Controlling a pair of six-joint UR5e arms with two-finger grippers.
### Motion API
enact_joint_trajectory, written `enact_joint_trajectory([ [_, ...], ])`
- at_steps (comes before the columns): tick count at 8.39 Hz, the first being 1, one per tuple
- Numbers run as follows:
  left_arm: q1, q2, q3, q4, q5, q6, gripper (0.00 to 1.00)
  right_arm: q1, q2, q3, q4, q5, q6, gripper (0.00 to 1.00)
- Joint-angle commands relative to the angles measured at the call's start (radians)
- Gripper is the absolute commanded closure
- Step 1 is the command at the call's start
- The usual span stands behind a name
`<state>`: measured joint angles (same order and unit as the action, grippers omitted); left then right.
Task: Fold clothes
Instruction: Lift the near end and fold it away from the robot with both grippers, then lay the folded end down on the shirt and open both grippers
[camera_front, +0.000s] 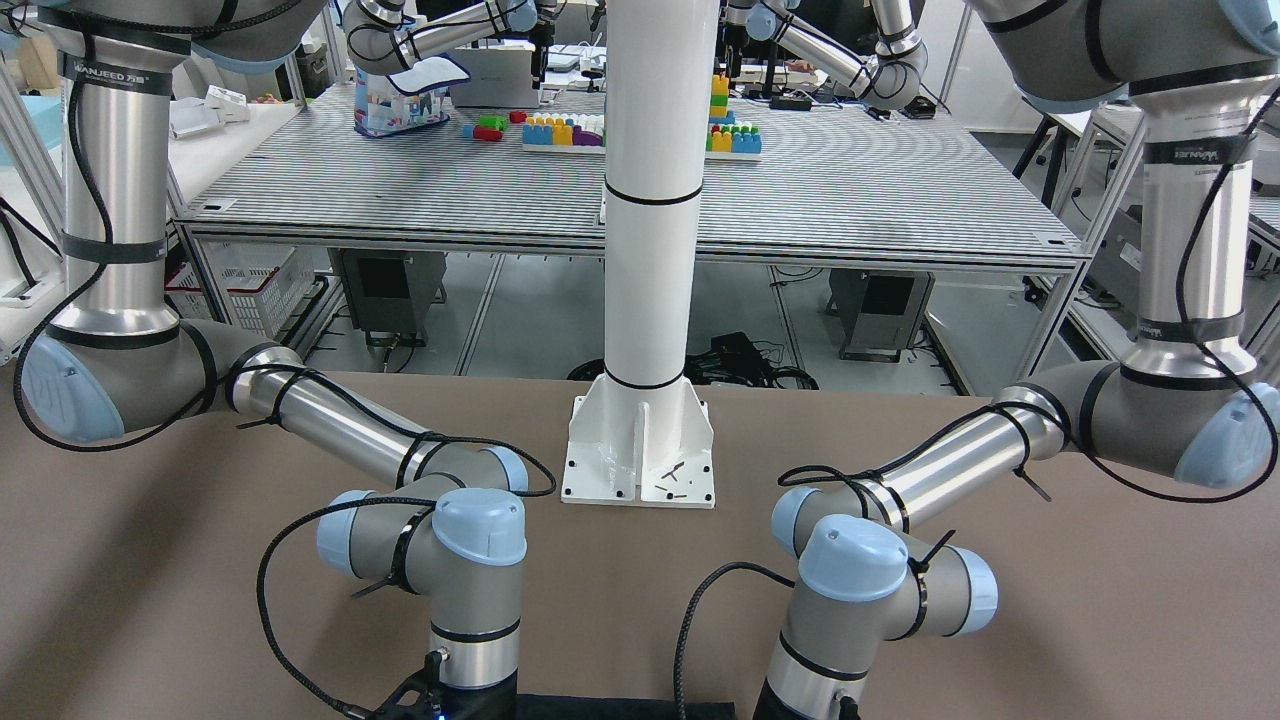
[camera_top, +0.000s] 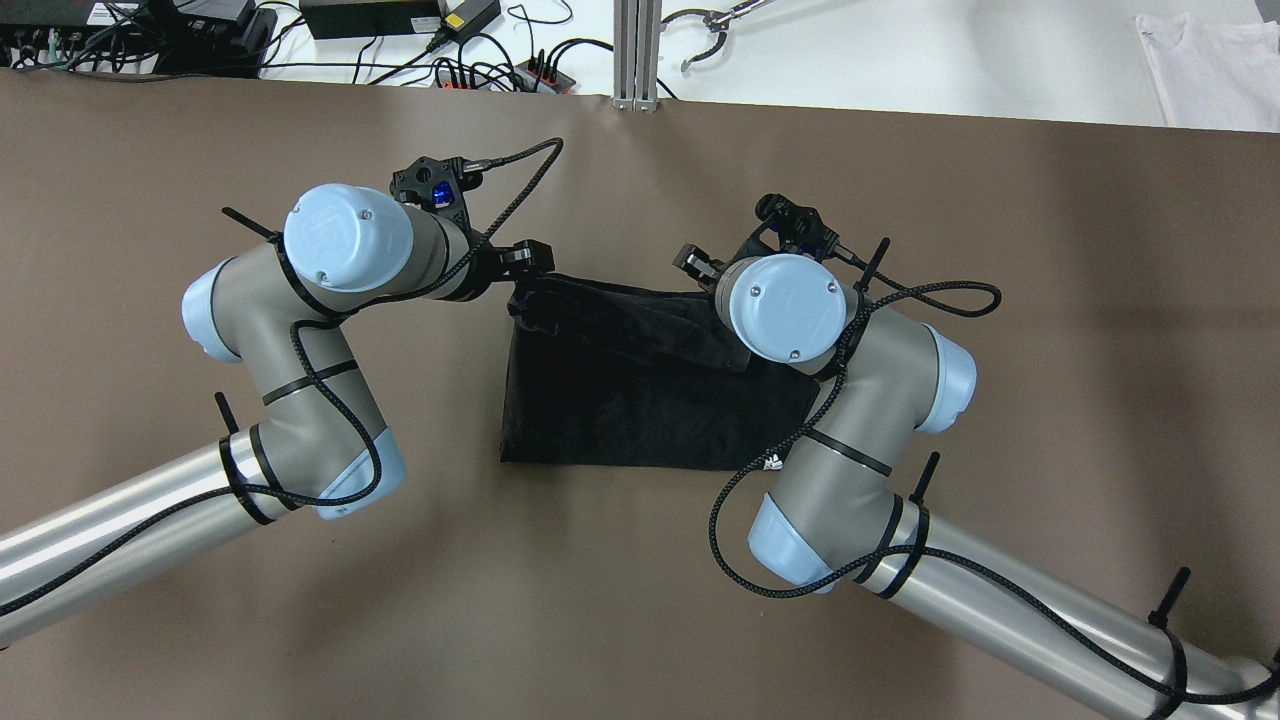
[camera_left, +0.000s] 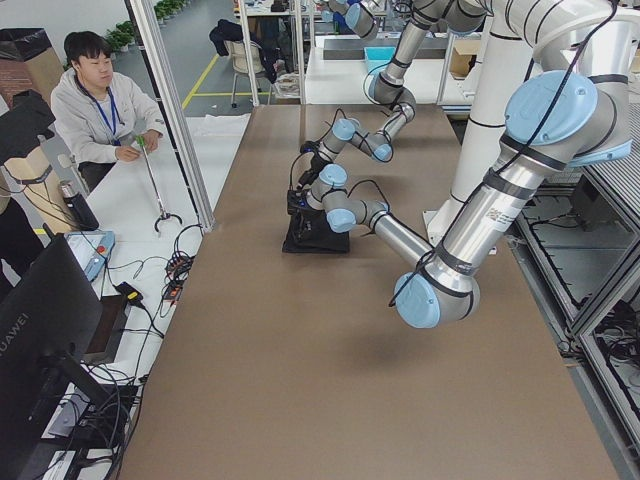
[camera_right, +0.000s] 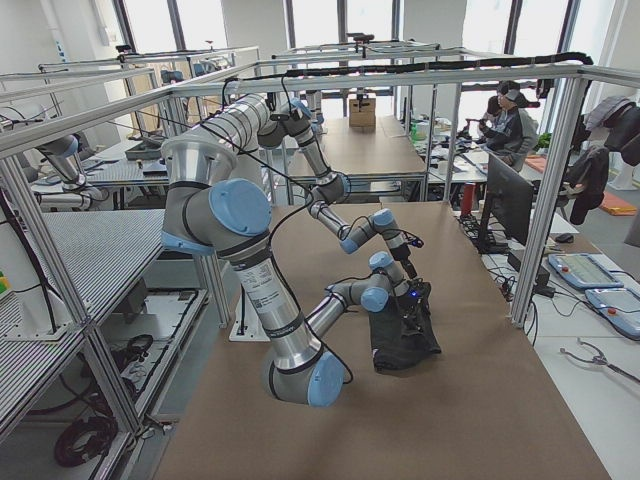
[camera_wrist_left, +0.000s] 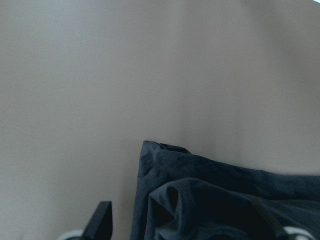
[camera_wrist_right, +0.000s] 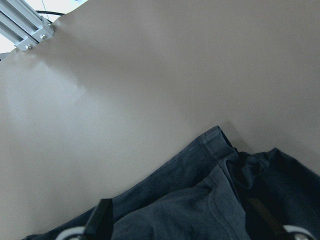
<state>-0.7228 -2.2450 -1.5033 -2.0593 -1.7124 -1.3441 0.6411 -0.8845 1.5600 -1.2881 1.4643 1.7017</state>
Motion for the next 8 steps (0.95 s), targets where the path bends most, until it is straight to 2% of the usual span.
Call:
enact_joint_trajectory([
  [1, -0.01, 0.03, -0.031, -0.004, -0.016, 0.002, 0.0, -0.058, -0.074, 0.073, 0.0, 0.011, 0.102, 0.07],
  [2, -0.009, 0.031, -0.031, -0.004, -0.016, 0.002, 0.0, -0.095, -0.117, 0.122, -0.002, 0.007, 0.113, 0.07],
  [3, -0.009, 0.038, -0.031, -0.007, -0.016, 0.002, 0.0, -0.116, -0.126, 0.129, -0.003, -0.011, 0.194, 0.09],
  [4, -0.009, 0.038, -0.031, -0.007, -0.016, 0.002, 0.0, -0.116, -0.12, 0.127, -0.005, -0.022, 0.27, 0.18],
  [5, -0.009, 0.039, -0.031, -0.007, -0.015, 0.002, 0.0, -0.116, -0.117, 0.124, 0.003, -0.041, 0.312, 0.4],
  [6, -0.009, 0.041, -0.031, -0.008, -0.013, 0.002, 0.0, -0.115, -0.116, 0.121, 0.001, -0.077, 0.358, 0.5],
  [8, -0.009, 0.053, -0.032, -0.01, -0.015, 0.002, 0.0, -0.112, -0.11, 0.114, -0.002, -0.157, 0.377, 0.5],
])
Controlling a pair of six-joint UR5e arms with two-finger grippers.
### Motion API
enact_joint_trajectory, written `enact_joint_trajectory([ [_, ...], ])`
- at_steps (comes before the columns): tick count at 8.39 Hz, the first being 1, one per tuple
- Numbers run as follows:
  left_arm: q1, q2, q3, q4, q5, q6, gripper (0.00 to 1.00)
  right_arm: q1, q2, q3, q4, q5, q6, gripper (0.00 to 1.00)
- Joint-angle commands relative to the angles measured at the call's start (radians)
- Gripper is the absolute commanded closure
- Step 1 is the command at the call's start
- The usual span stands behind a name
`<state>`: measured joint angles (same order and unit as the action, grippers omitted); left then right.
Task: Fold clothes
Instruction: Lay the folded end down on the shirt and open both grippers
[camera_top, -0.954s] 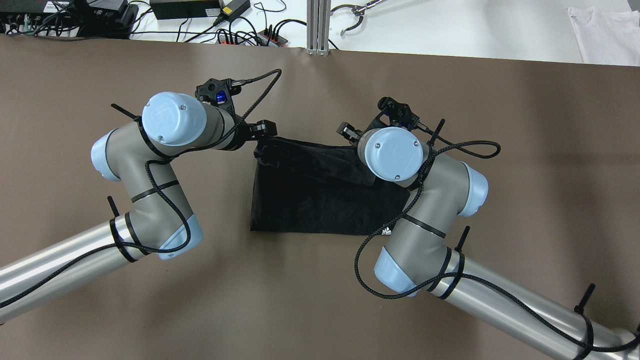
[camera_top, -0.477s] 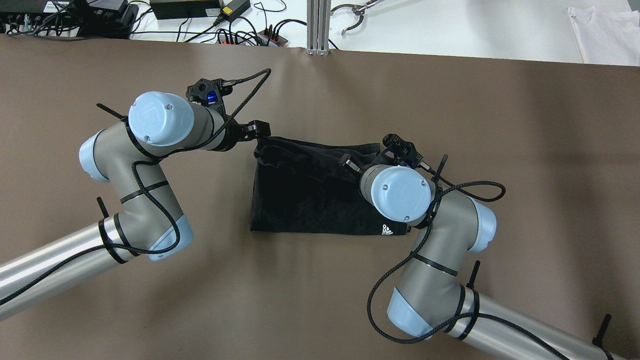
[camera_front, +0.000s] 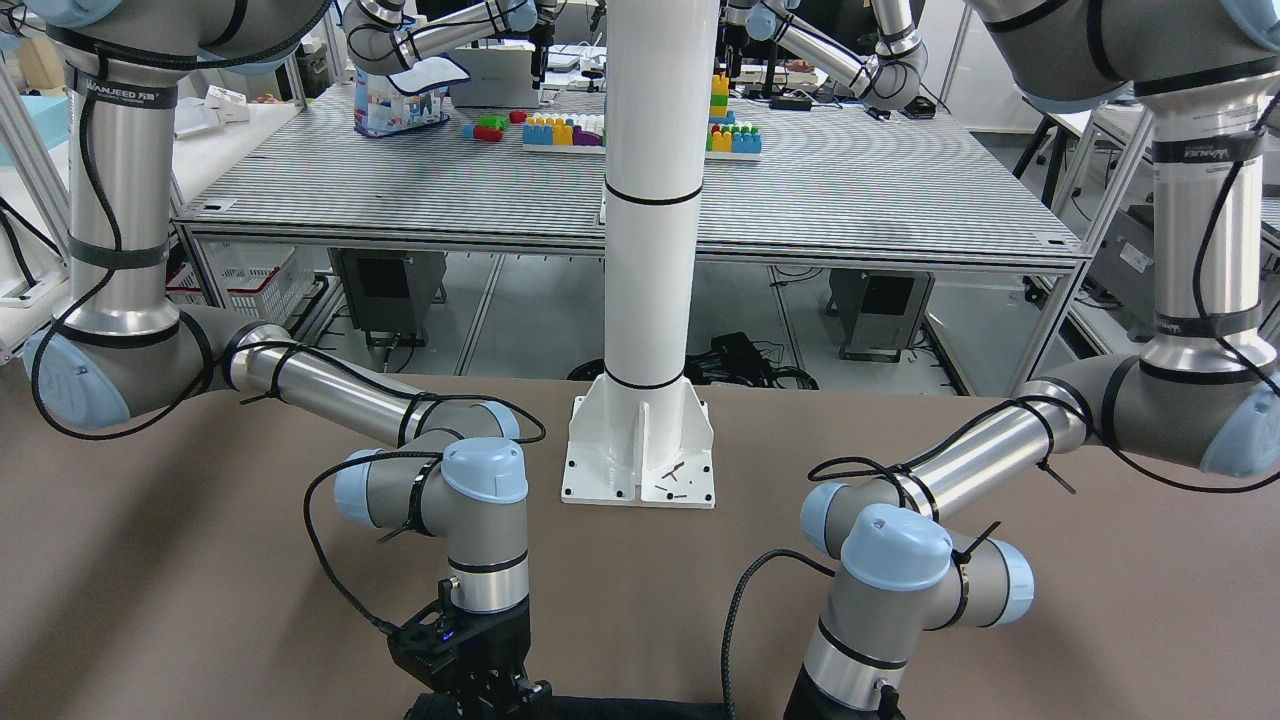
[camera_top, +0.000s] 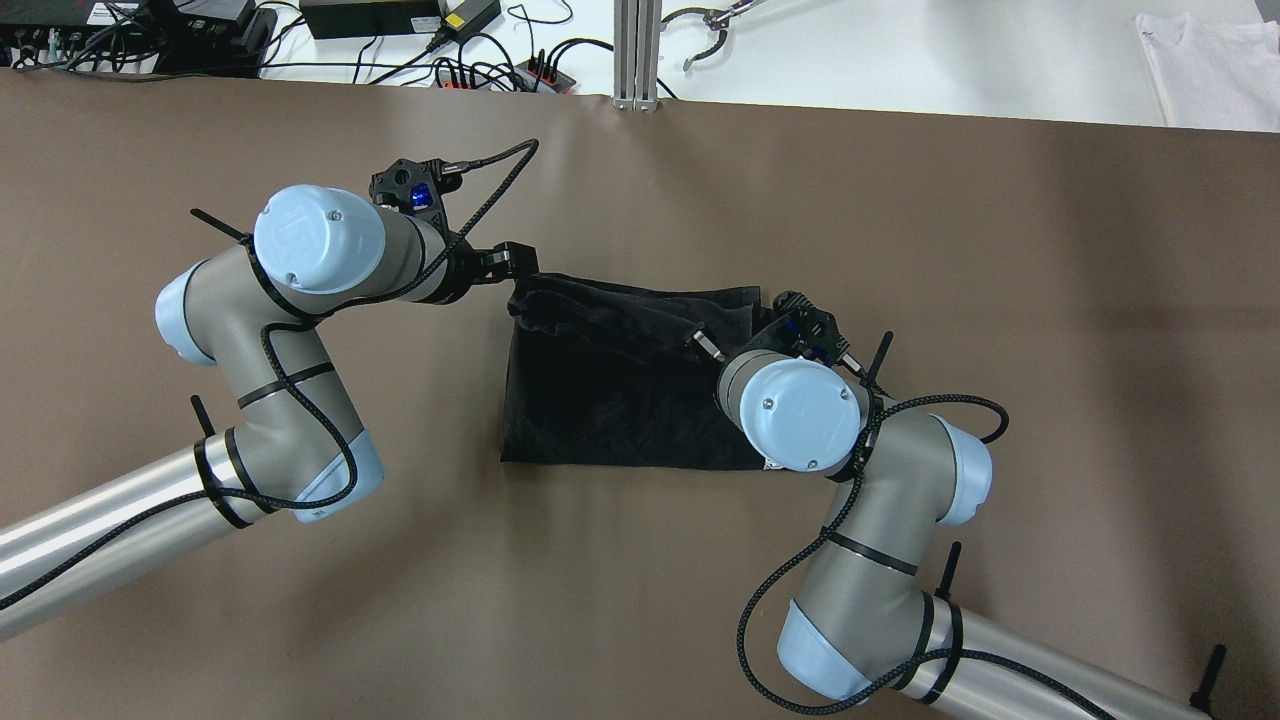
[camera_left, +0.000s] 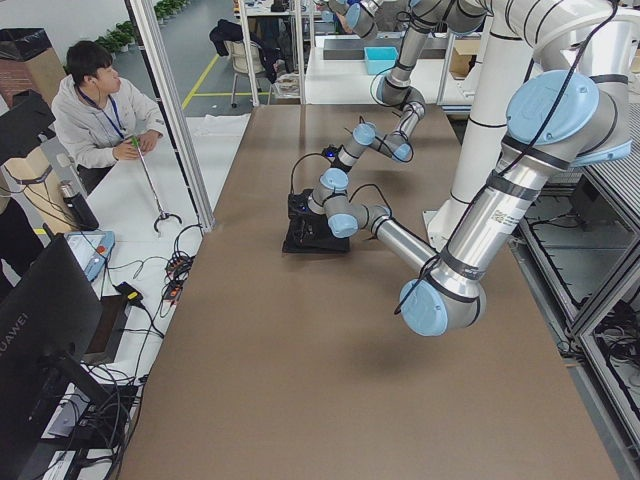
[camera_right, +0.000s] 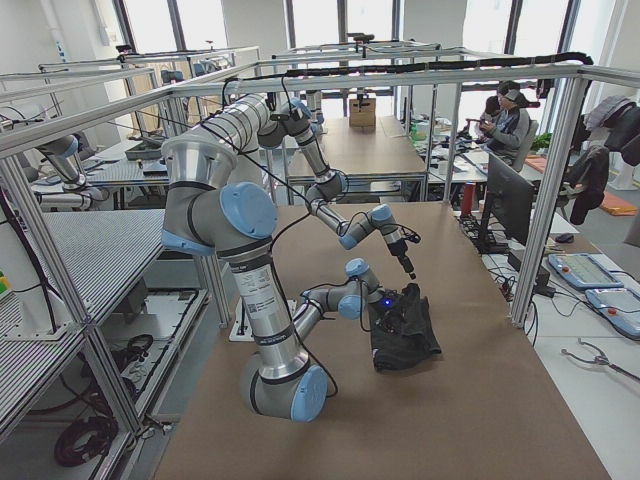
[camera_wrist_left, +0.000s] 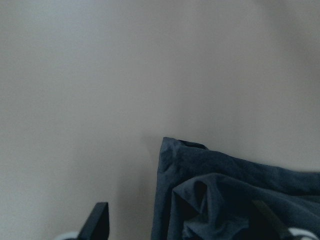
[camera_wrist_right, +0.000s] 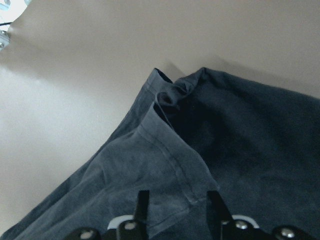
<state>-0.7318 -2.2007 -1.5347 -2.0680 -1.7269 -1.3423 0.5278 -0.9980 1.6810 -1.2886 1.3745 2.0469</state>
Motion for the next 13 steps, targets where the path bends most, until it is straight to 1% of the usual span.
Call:
enact_joint_trajectory([
  [1, 0.0, 0.01, -0.001, -0.001, 0.0, 0.0, 0.0, 0.001, 0.004, -0.012, -0.001, -0.069, 0.032, 0.5],
  [2, 0.0, 0.012, -0.002, -0.001, 0.0, 0.0, 0.0, 0.001, 0.005, -0.036, 0.0, -0.075, 0.039, 0.49],
  [3, 0.0, 0.012, -0.002, -0.001, 0.001, 0.0, 0.0, 0.001, 0.028, -0.072, 0.0, -0.086, 0.048, 0.41],
  [4, 0.0, 0.012, -0.002, -0.001, 0.001, 0.0, 0.0, 0.001, 0.045, -0.083, 0.0, -0.086, 0.05, 0.4],
  [5, 0.0, 0.012, -0.002, -0.001, 0.001, 0.0, 0.0, 0.001, 0.058, -0.084, 0.0, -0.086, 0.061, 0.44],
  [7, 0.0, 0.012, -0.002, -0.001, 0.003, 0.0, 0.0, 0.001, 0.058, -0.089, -0.001, -0.086, 0.062, 0.49],
  [8, 0.0, 0.012, -0.001, -0.001, 0.003, 0.0, 0.0, 0.001, 0.058, -0.089, 0.0, -0.086, 0.065, 0.55],
  [9, 0.0, 0.012, -0.001, -0.001, 0.004, 0.0, 0.0, 0.003, 0.058, -0.089, 0.0, -0.086, 0.065, 0.71],
  [10, 0.0, 0.012, -0.001, -0.001, 0.004, 0.0, 0.0, 0.007, 0.058, -0.089, -0.001, -0.086, 0.064, 0.93],
  [11, 0.0, 0.012, -0.002, -0.001, 0.004, 0.0, 0.0, 0.015, 0.059, -0.09, 0.0, -0.086, 0.058, 1.0],
  [12, 0.0, 0.012, -0.002, -0.001, 0.006, 0.0, 0.0, 0.03, 0.062, -0.095, 0.0, -0.084, 0.05, 1.0],
  [13, 0.0, 0.012, -0.002, -0.001, 0.006, 0.0, 0.0, 0.047, 0.087, -0.13, 0.0, -0.084, 0.045, 1.0],
])
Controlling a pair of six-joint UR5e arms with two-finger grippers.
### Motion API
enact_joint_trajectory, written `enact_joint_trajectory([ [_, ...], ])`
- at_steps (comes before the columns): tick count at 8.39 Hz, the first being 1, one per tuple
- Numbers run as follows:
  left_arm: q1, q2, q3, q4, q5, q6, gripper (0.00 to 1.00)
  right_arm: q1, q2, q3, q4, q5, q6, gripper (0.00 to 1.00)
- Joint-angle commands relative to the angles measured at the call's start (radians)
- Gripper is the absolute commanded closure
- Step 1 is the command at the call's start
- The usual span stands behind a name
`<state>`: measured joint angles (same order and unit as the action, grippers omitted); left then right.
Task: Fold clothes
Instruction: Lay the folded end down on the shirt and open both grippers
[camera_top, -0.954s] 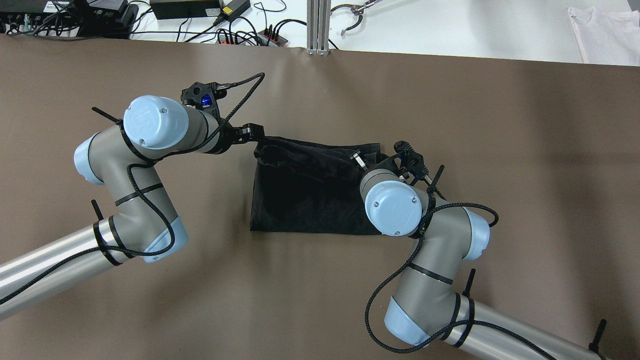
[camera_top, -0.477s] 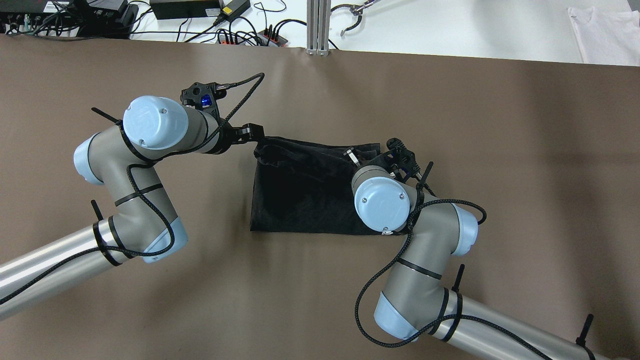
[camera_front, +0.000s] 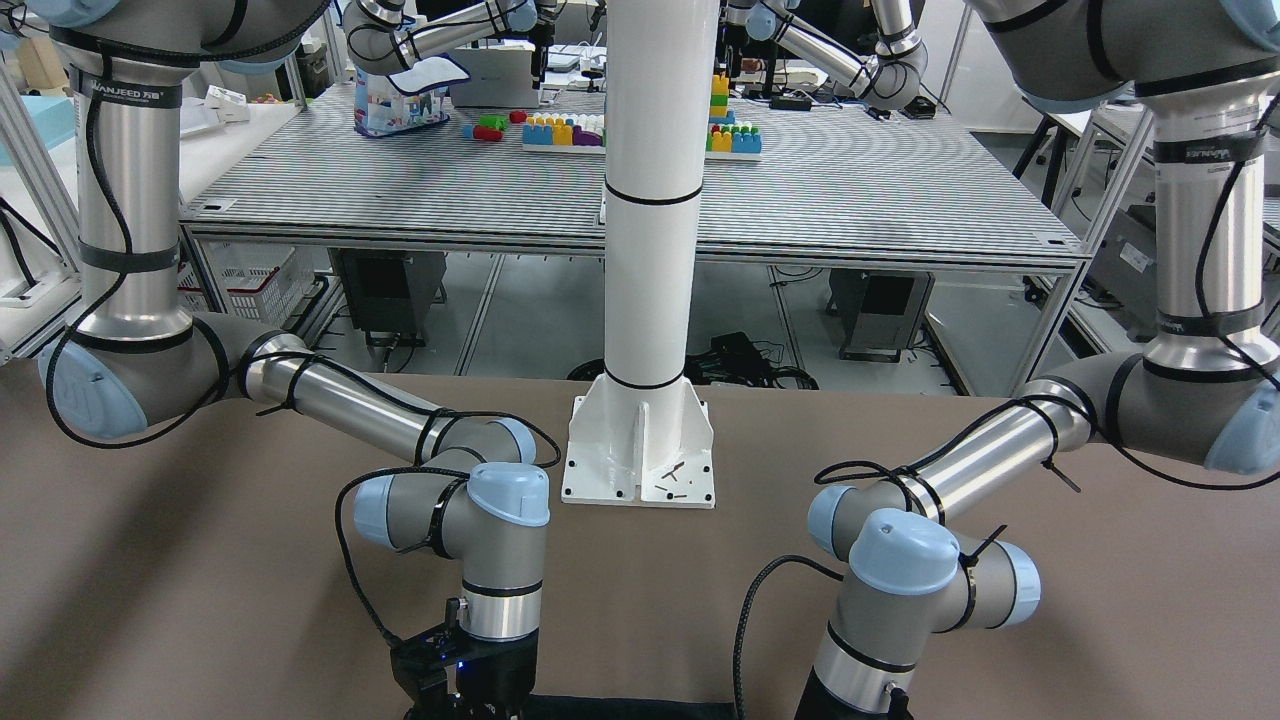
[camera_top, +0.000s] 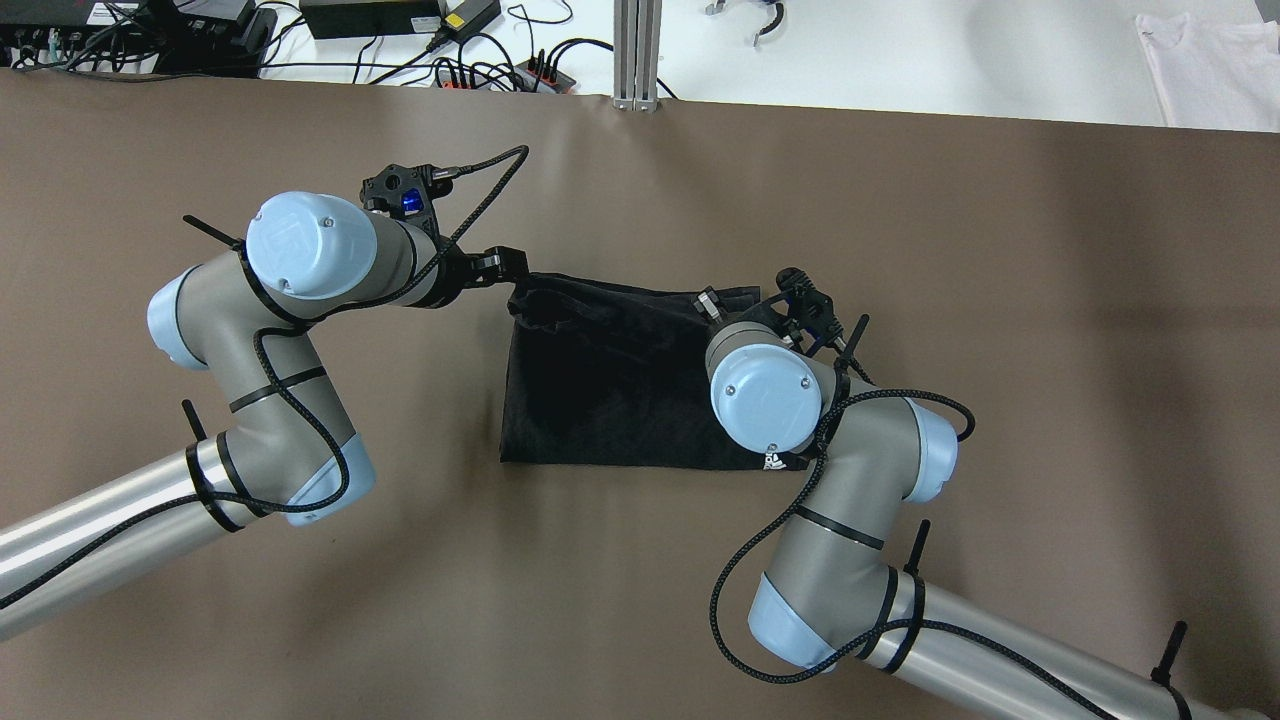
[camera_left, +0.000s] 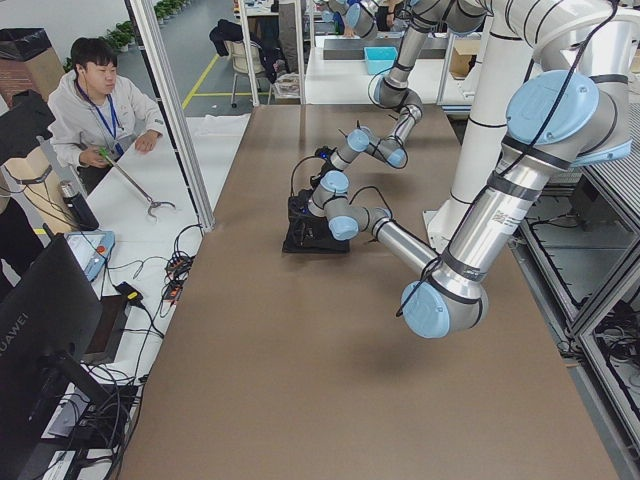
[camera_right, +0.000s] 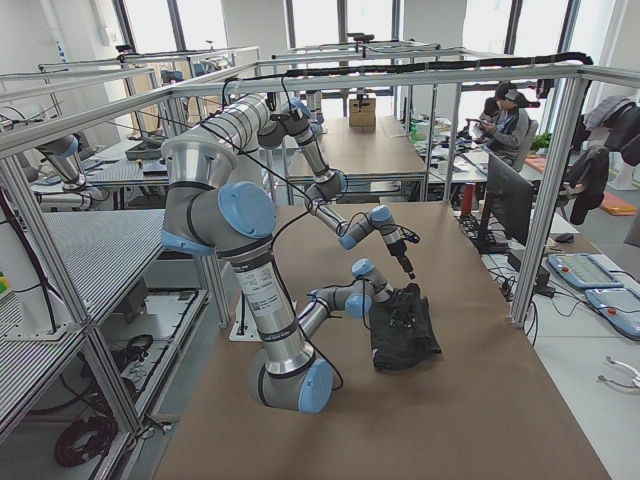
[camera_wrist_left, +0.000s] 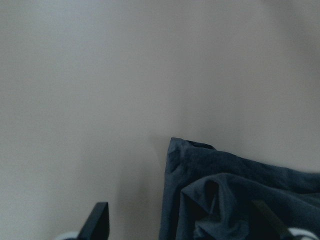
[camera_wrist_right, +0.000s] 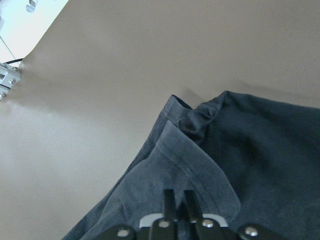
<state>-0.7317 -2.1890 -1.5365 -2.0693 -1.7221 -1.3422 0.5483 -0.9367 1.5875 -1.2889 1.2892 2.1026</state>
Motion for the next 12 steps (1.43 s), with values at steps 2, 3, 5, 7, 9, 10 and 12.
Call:
enact_joint_trajectory([
  [2, 0.0, 0.014, -0.016, 0.0, 0.002, -0.002, 0.0, 0.067, 0.143, -0.224, 0.023, 0.002, -0.029, 1.0],
  [3, 0.0, 0.038, -0.045, 0.0, 0.002, -0.002, 0.0, 0.079, 0.153, -0.274, 0.081, 0.002, -0.042, 1.0],
  [5, 0.0, 0.069, -0.077, 0.002, 0.001, -0.002, 0.0, 0.097, 0.159, -0.288, 0.097, 0.002, -0.076, 1.0],
  [7, 0.002, 0.077, -0.079, 0.002, 0.001, 0.0, 0.0, 0.108, 0.164, -0.29, 0.097, -0.001, -0.085, 0.75],
  [9, 0.002, 0.087, -0.082, 0.0, 0.001, -0.002, 0.0, 0.142, 0.205, -0.287, 0.088, -0.005, -0.075, 0.19],
  [10, 0.005, 0.101, -0.099, 0.0, 0.001, -0.002, 0.0, 0.151, 0.219, -0.261, 0.071, 0.031, -0.079, 0.08],
  [12, 0.005, 0.126, -0.138, 0.0, -0.01, 0.0, 0.0, 0.15, 0.159, -0.165, 0.04, 0.169, -0.114, 0.07],
])
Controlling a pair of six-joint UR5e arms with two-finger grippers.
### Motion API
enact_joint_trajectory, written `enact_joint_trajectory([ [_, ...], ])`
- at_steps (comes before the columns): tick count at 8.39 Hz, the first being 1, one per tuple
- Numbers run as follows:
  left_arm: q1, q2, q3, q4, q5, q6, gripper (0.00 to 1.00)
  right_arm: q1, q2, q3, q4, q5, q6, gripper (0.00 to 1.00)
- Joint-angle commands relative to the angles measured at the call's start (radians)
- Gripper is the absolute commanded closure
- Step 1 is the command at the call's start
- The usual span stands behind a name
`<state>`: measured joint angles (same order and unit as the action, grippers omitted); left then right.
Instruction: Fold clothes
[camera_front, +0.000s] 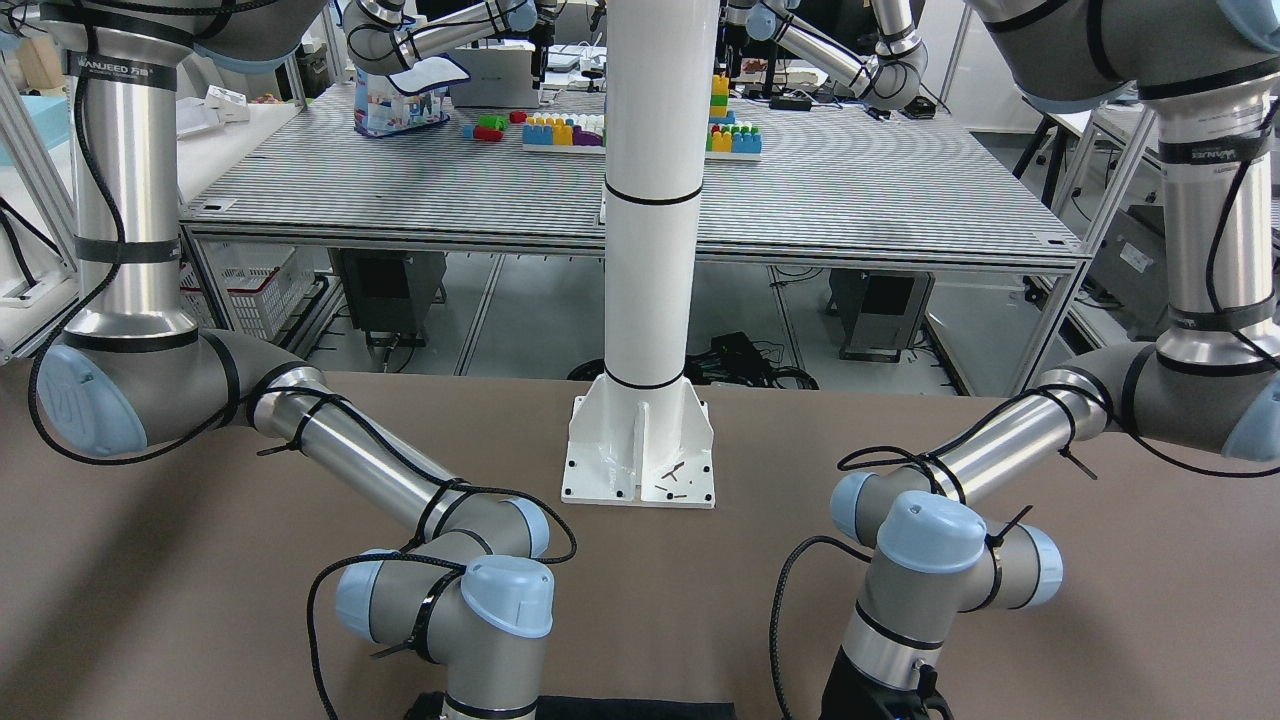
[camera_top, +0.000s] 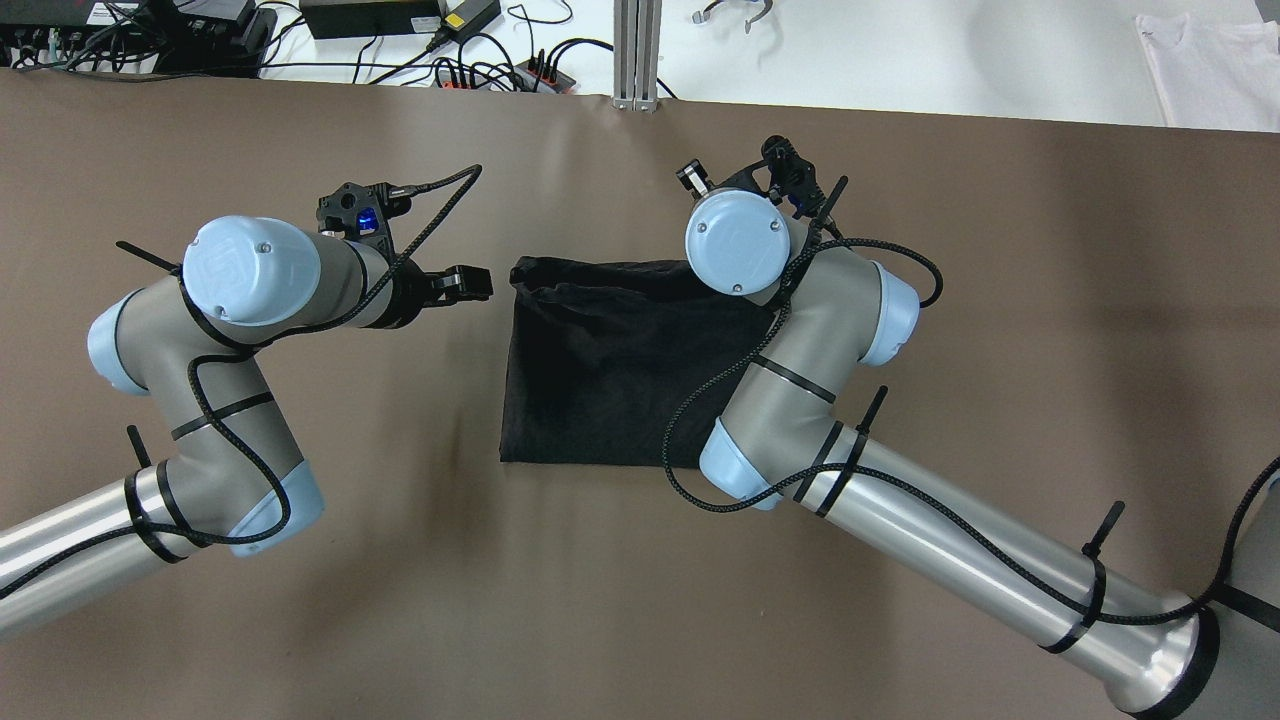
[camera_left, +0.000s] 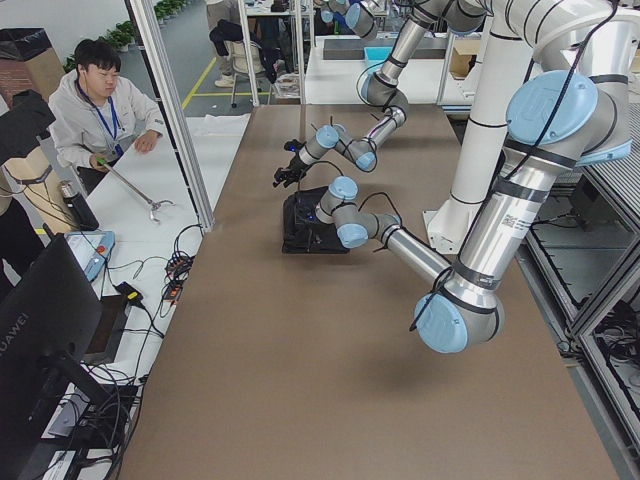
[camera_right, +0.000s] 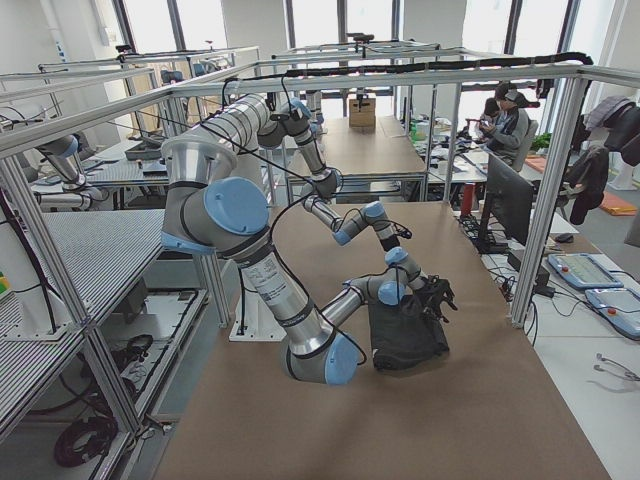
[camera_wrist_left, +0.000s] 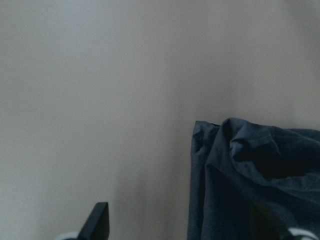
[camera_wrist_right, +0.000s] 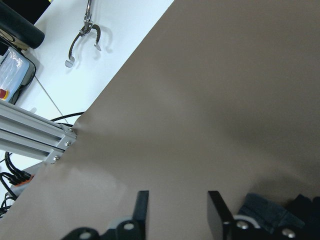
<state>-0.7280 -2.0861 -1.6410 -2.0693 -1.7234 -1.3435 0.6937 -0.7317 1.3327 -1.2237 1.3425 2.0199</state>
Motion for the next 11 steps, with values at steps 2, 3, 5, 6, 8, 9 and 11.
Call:
enact_joint_trajectory([
  [2, -0.001, 0.082, -0.086, 0.006, -0.007, 0.017, 0.0, 0.004, -0.243, 0.302, -0.063, 0.187, -0.331, 0.07],
  [3, -0.007, 0.147, -0.126, 0.009, -0.027, 0.036, 0.0, 0.01, -0.32, 0.353, -0.098, 0.214, -0.509, 0.06],
  [5, -0.103, 0.341, -0.198, 0.011, -0.03, 0.294, 0.0, 0.113, -0.488, 0.448, -0.1, 0.289, -0.947, 0.06],
  [6, -0.195, 0.415, -0.203, 0.011, -0.044, 0.446, 0.0, 0.188, -0.559, 0.45, -0.102, 0.312, -1.153, 0.06],
  [8, -0.465, 0.519, -0.181, 0.03, -0.163, 0.866, 0.0, 0.383, -0.71, 0.45, -0.105, 0.303, -1.641, 0.06],
  [9, -0.585, 0.523, -0.184, 0.119, -0.179, 1.05, 0.0, 0.491, -0.751, 0.45, -0.105, 0.309, -1.841, 0.06],
  [11, -0.756, 0.515, -0.181, 0.239, -0.163, 1.351, 0.0, 0.683, -0.796, 0.448, -0.105, 0.31, -2.112, 0.06],
])
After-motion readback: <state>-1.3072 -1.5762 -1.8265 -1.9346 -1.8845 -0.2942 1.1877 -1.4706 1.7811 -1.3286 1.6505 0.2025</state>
